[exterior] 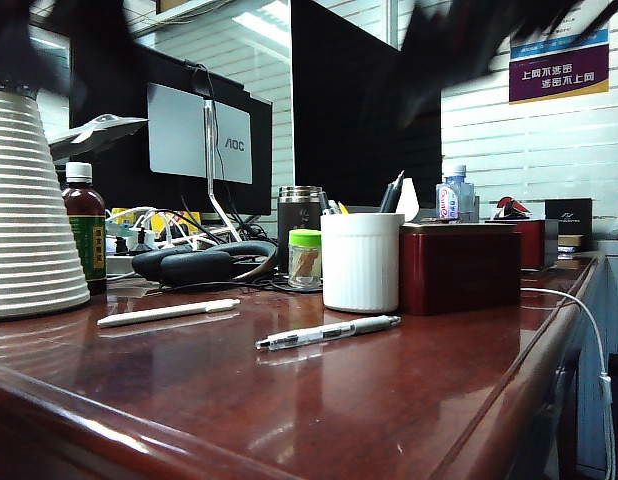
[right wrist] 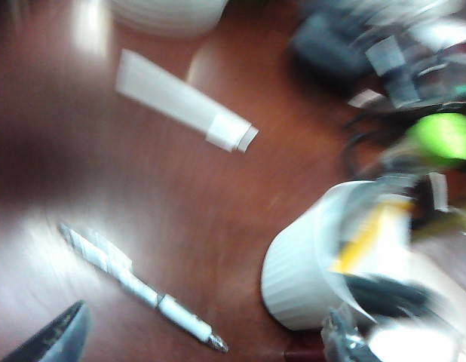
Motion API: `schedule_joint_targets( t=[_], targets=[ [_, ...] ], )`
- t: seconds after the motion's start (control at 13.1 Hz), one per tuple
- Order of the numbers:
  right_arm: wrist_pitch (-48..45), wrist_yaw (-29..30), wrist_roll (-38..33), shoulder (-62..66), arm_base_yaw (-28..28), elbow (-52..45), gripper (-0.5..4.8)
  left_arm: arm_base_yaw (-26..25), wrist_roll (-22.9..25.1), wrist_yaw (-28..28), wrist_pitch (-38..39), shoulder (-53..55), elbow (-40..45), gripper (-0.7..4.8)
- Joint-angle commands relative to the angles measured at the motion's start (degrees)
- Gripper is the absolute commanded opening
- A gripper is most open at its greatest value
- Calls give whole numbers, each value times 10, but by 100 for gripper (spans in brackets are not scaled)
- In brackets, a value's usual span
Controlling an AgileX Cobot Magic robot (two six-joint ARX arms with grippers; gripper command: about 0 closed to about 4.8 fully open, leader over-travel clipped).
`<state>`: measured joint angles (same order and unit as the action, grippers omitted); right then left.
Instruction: Pick up all the pens on the desk and put them into the pen holder one by one.
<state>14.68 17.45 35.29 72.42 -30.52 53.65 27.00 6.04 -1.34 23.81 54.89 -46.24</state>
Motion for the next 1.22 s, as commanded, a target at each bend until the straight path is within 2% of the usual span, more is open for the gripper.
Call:
schedule_joint_targets(
  t=[0.08,0.38,0.54,0.69,0.92,1.07,1.22],
  targets=[
    [-2,-23,53,96,-19,41,361,-2,-20,0,23,43,-1,479],
    [42,-19,56,206,-23,106,356,-2,-36,-16,18,127,-1,479],
    [108,-16,56,238,-23,118,356,-2,-37,-40,19,156,-1,479],
    [157,-8,96,249,-24,117,356,-2,-37,-40,16,157,-1,479],
    [140,-9,129,264,-28,117,356,-2,-35,-40,-2,157,-1,479],
    [99,-10,130,284,-35,120,356,-2,-35,-40,-3,157,-1,479],
    [107,-10,127,311,-44,136,355,-2,-35,-40,1,157,-1,479]
  ],
)
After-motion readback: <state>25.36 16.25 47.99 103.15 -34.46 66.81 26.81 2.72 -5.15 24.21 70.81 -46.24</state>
